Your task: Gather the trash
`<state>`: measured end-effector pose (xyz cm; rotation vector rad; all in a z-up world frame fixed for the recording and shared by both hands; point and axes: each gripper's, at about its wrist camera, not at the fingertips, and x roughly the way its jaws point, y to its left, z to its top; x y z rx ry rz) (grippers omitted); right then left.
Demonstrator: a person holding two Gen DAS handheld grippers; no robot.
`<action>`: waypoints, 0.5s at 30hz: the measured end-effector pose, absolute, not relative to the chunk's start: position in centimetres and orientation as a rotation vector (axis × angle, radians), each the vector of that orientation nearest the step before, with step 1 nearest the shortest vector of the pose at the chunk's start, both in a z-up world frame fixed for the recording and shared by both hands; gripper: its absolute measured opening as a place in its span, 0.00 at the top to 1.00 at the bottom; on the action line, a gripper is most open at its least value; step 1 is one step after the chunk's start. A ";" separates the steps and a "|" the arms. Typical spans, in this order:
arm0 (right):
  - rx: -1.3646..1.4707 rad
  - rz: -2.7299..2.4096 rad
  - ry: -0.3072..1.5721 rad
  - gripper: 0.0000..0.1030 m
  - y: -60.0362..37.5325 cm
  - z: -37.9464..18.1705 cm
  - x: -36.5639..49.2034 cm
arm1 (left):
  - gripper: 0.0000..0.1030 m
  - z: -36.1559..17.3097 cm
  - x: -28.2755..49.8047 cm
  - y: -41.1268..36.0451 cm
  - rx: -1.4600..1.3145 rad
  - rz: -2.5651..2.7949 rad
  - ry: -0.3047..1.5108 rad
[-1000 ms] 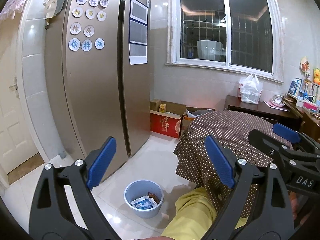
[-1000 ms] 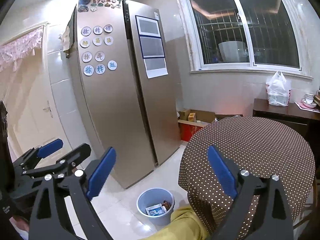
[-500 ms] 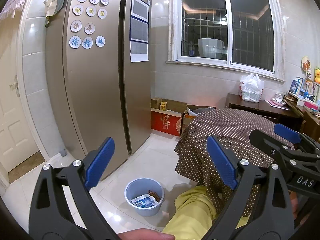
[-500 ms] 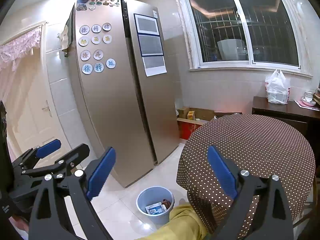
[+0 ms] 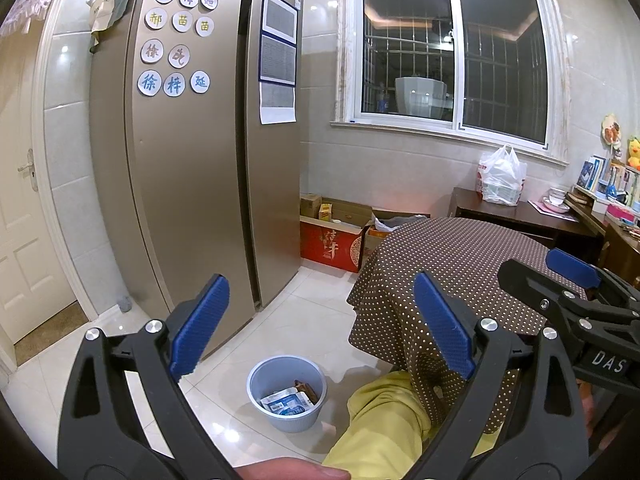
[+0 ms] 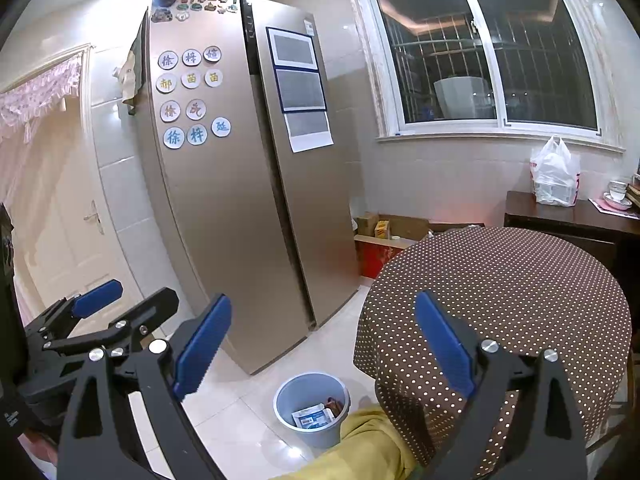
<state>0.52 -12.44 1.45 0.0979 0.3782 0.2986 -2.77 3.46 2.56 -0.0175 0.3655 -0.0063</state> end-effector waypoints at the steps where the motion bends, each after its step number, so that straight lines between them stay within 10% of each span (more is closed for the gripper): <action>1: 0.099 0.299 0.378 0.11 -12.4 1.5 0.5 | 0.11 2.6 -2.8 3.5 -0.018 -0.007 0.366; 15: 0.106 0.297 0.387 0.11 -12.3 1.5 0.9 | 0.11 2.6 -2.7 3.5 -0.019 -0.010 0.369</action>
